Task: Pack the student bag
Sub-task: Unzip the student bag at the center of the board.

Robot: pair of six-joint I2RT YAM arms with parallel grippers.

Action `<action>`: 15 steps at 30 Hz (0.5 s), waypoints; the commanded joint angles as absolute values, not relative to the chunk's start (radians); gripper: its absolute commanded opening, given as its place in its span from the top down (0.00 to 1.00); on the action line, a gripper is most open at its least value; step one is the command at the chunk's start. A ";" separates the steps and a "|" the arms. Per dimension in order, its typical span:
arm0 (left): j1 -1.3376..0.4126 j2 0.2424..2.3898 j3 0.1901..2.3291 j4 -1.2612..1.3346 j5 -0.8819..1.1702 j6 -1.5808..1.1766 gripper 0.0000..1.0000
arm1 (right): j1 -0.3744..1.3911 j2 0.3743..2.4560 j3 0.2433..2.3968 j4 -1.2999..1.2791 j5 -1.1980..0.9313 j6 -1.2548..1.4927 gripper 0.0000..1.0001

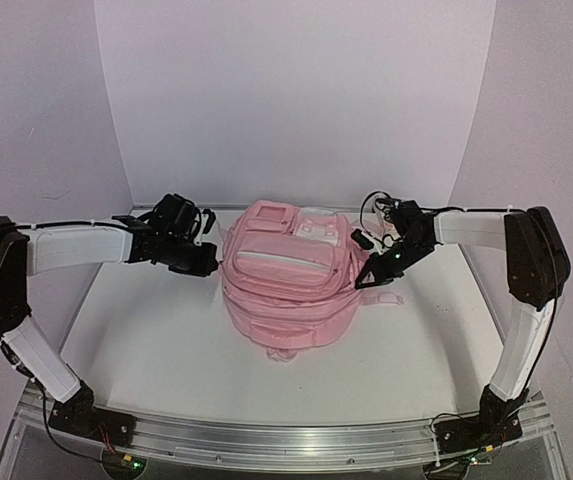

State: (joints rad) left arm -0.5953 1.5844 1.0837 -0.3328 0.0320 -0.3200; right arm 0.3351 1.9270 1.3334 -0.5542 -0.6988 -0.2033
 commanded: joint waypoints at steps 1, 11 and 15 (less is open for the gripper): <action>-0.498 1.667 1.176 -0.202 -0.087 -0.267 1.00 | 0.285 1.949 1.330 -0.677 -0.453 -0.294 1.00; -0.365 1.834 1.320 -0.054 -0.009 -0.139 0.95 | 0.285 1.954 1.307 -0.700 -0.416 -0.370 1.00; -0.335 1.906 1.425 -0.094 0.100 -0.164 0.95 | 0.285 1.971 1.329 -0.719 -0.428 -0.380 1.00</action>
State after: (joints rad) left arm -0.4508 1.8591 1.3018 -0.1363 0.1935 -0.1609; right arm 0.3332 1.9273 1.3386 -0.5468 -0.6459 -0.3007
